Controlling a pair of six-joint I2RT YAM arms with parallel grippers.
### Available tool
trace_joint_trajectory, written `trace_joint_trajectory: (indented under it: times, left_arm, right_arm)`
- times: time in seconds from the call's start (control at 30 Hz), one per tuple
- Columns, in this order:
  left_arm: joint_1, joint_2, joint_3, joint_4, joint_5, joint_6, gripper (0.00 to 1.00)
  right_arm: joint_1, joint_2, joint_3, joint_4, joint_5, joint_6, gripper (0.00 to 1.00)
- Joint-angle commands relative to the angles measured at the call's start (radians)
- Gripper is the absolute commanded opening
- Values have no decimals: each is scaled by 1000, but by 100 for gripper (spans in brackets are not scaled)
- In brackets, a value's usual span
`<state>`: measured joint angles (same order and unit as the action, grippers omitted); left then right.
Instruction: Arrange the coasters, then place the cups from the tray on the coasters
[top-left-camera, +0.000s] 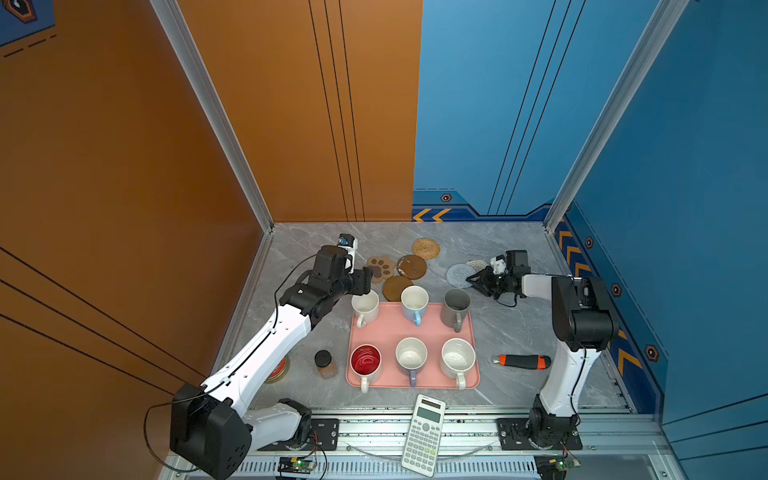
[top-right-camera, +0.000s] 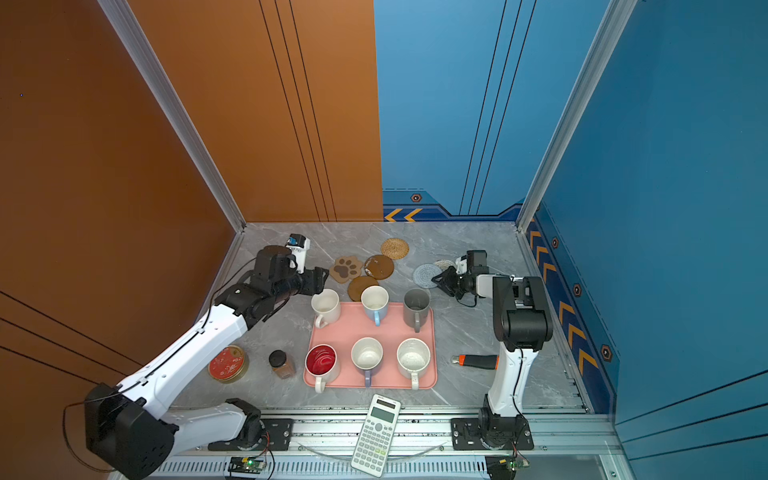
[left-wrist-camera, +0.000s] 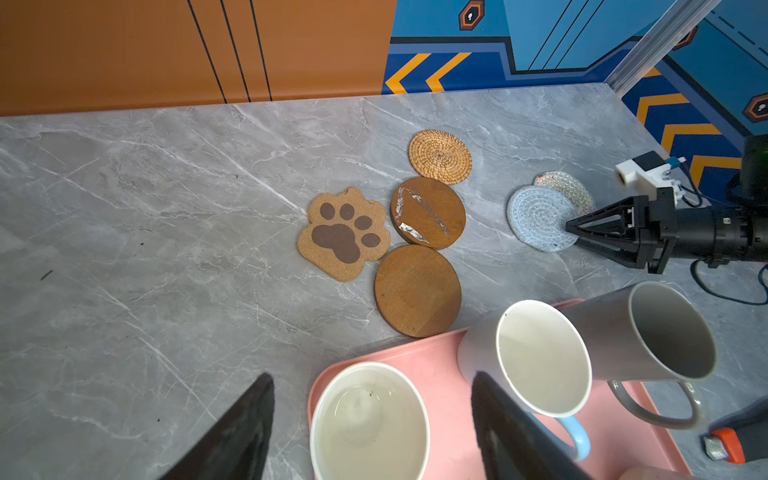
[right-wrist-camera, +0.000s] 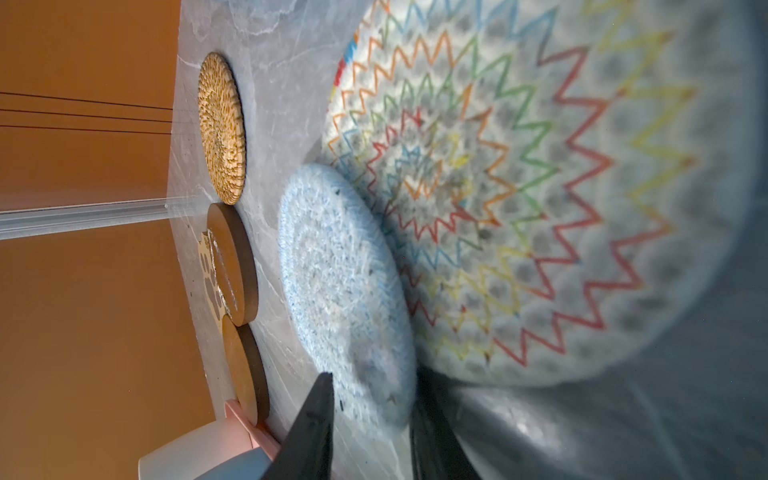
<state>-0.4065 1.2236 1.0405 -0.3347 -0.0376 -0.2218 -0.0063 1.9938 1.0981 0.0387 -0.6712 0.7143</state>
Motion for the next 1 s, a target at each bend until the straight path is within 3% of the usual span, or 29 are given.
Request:
trace_joint_trajectory:
  times: [0.0,0.47,0.83,0.97]
  left_arm:
    - [-8,2,30,-21,-19,23,75]
    - [-8,-1,26,-23,-25,28,76]
    - [-9,-4,21,-29,-29,30,76]
    - [-8,-5,20,-32,-30,31,76]
  right_arm:
    - [9,26,6,20,-16,12,23]
    - [49,13,50,4,-22,18,2]
    - [97,51,115,-32,-37,18,1]
    - [106,74,135,-45,-36,20,9]
